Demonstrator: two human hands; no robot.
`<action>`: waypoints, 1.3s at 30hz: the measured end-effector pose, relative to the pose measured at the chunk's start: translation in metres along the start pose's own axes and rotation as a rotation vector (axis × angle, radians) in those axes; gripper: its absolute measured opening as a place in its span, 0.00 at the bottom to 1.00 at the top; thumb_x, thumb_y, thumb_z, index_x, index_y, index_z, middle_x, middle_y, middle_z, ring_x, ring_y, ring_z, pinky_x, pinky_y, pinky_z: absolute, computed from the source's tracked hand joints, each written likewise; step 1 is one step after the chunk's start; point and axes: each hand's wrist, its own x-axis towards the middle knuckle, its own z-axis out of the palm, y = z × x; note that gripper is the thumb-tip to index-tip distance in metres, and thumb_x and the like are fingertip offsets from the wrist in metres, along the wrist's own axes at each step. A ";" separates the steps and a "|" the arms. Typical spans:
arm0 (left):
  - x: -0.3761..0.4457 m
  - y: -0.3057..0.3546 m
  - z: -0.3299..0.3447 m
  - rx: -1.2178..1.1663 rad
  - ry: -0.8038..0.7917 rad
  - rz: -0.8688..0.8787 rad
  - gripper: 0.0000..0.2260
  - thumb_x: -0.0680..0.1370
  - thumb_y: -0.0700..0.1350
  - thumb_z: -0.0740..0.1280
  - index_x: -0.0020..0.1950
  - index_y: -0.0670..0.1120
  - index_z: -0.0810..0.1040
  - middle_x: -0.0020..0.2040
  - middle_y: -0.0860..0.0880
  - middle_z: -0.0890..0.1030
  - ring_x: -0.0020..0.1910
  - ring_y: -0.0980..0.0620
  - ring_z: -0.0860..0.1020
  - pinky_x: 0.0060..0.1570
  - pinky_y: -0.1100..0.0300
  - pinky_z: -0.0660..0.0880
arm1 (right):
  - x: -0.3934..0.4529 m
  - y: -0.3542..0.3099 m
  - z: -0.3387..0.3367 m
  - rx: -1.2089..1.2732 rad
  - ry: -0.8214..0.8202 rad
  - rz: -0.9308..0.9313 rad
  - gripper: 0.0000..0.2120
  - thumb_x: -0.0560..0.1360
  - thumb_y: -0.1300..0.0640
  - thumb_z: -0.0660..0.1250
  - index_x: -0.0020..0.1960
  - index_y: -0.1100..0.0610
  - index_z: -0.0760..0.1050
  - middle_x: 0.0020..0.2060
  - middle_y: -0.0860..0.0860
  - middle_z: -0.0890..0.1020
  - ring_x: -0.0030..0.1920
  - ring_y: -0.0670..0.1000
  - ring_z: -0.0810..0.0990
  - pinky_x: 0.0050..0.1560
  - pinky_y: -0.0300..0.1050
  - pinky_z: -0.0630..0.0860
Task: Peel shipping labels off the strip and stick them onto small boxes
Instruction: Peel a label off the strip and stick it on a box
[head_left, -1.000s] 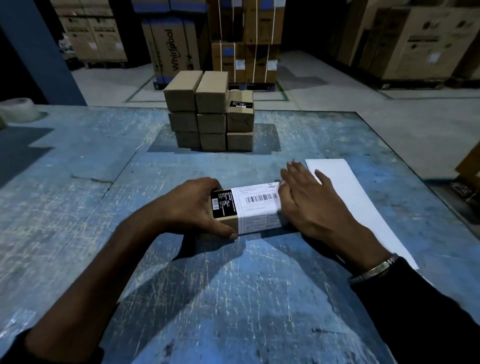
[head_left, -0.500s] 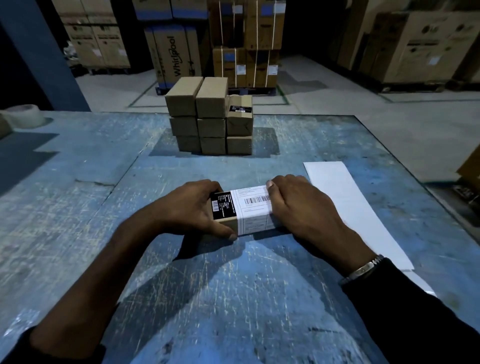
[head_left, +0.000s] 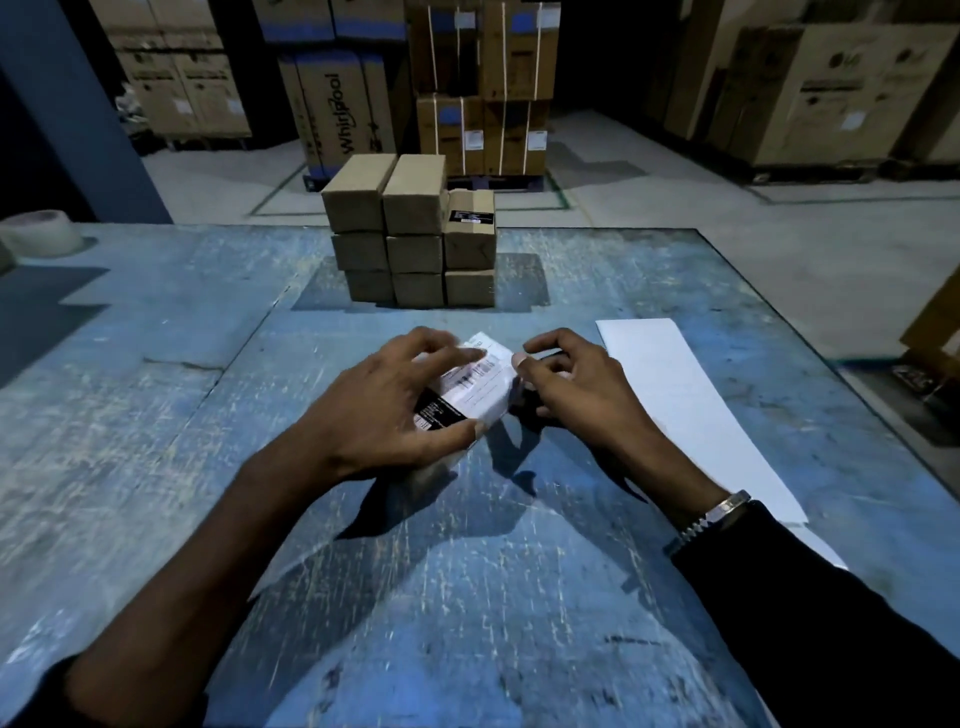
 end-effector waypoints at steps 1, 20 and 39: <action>-0.005 -0.002 0.001 -0.020 -0.011 0.012 0.35 0.74 0.72 0.64 0.80 0.62 0.70 0.81 0.57 0.64 0.75 0.53 0.70 0.63 0.50 0.77 | 0.001 0.002 -0.001 -0.013 0.004 -0.017 0.08 0.80 0.45 0.72 0.58 0.45 0.81 0.50 0.47 0.87 0.47 0.48 0.88 0.53 0.59 0.87; -0.152 -0.068 -0.031 0.220 0.315 -0.449 0.33 0.72 0.61 0.66 0.77 0.56 0.75 0.78 0.55 0.73 0.75 0.49 0.73 0.58 0.41 0.80 | -0.013 0.016 0.026 -0.630 -0.180 -0.413 0.17 0.85 0.42 0.64 0.65 0.52 0.80 0.58 0.48 0.82 0.62 0.52 0.76 0.59 0.53 0.75; -0.017 -0.021 0.035 0.105 0.038 -0.204 0.28 0.84 0.63 0.60 0.78 0.47 0.74 0.78 0.45 0.73 0.76 0.43 0.71 0.72 0.47 0.69 | 0.009 0.010 0.022 -0.419 -0.287 -0.145 0.23 0.89 0.40 0.52 0.62 0.54 0.79 0.65 0.52 0.79 0.69 0.55 0.75 0.73 0.53 0.67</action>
